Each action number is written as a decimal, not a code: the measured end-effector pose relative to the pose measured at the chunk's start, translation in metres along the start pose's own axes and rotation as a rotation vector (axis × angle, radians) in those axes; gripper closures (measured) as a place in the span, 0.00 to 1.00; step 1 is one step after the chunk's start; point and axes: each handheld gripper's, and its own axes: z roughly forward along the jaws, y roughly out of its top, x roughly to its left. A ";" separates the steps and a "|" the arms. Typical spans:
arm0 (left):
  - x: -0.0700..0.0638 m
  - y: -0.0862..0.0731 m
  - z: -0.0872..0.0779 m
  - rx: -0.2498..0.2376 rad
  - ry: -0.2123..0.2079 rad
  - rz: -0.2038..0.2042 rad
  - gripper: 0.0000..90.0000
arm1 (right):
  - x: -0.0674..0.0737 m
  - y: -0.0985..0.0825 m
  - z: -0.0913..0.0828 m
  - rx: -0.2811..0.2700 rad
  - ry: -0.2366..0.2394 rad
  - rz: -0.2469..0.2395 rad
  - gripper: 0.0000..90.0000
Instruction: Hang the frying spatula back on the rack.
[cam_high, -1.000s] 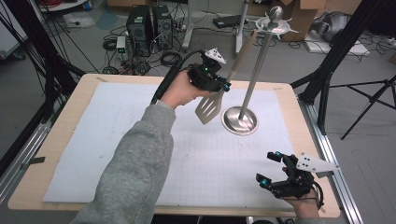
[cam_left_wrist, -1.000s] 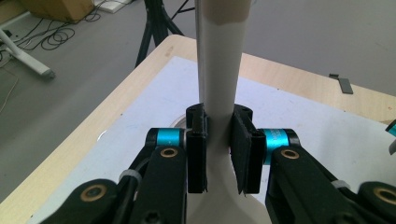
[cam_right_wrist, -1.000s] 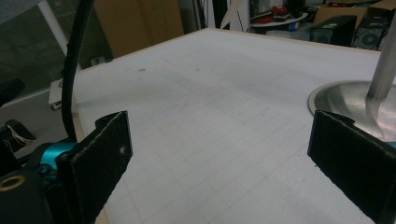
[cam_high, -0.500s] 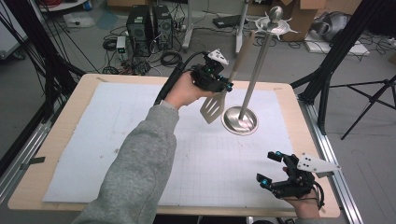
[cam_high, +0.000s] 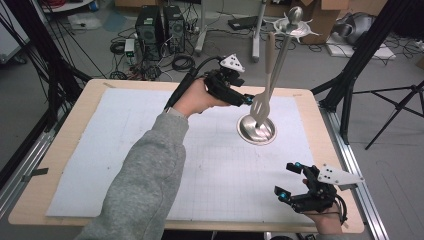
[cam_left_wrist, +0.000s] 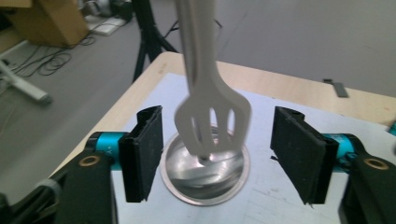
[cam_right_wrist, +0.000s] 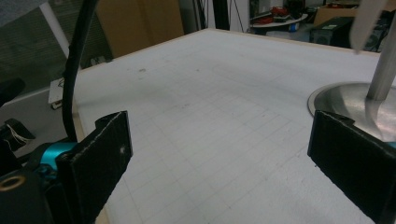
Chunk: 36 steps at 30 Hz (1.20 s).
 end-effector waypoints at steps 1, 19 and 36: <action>0.000 0.000 -0.001 -0.001 -0.013 0.000 0.32 | 0.000 0.000 0.000 -0.001 0.001 0.007 0.06; 0.004 -0.030 -0.039 -0.041 -0.026 -0.011 0.23 | -0.001 -0.002 0.001 0.011 0.000 0.011 0.06; 0.003 -0.072 -0.063 -0.034 0.000 0.012 0.20 | -0.004 0.000 0.013 0.033 0.014 0.002 0.06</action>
